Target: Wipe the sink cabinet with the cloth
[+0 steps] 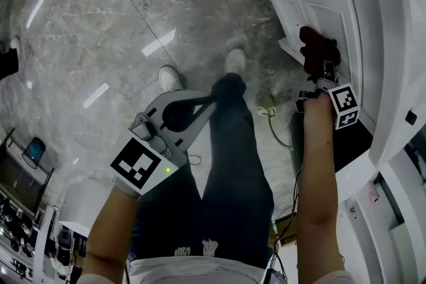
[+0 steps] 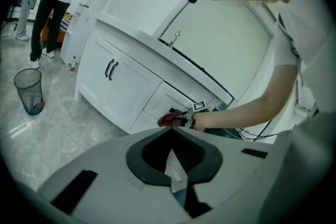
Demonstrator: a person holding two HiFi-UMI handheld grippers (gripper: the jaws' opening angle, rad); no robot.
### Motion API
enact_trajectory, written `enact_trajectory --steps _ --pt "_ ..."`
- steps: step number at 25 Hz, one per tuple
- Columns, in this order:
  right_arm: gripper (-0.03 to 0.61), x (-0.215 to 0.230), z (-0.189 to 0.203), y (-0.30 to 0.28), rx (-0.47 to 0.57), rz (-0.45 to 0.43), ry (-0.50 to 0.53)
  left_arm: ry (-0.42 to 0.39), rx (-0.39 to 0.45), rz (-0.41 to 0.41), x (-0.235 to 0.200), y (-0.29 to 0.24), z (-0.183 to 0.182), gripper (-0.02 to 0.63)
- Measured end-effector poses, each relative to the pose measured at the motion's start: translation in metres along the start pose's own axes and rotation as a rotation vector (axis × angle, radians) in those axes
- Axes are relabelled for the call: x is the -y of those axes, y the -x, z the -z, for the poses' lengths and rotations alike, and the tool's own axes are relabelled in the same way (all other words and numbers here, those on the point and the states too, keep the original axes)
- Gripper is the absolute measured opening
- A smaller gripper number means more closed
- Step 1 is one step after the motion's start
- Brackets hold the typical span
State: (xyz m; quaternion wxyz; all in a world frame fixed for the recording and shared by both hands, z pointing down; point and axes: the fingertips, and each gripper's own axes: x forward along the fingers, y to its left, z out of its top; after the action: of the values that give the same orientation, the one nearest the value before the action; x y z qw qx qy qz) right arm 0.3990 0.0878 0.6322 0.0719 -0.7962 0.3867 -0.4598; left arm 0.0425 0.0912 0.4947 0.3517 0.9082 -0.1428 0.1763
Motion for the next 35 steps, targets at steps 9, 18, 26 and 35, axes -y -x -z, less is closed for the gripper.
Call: enact_trajectory --steps 9,18,26,35 --pt "0.089 -0.028 -0.023 0.032 0.038 -0.019 0.104 0.008 0.028 -0.007 -0.008 0.021 -0.002 0.009" --pt "0.089 -0.045 0.009 0.059 0.000 -0.054 0.029 0.022 0.046 -0.027 -0.014 0.044 0.004 0.009" --pt "0.090 -0.044 0.026 0.008 -0.013 -0.028 0.021 0.043 0.051 -0.063 -0.020 0.050 0.012 0.009" --pt "0.089 -0.044 -0.003 0.014 0.086 -0.023 -0.025 0.046 0.057 -0.065 -0.018 0.045 0.009 0.009"
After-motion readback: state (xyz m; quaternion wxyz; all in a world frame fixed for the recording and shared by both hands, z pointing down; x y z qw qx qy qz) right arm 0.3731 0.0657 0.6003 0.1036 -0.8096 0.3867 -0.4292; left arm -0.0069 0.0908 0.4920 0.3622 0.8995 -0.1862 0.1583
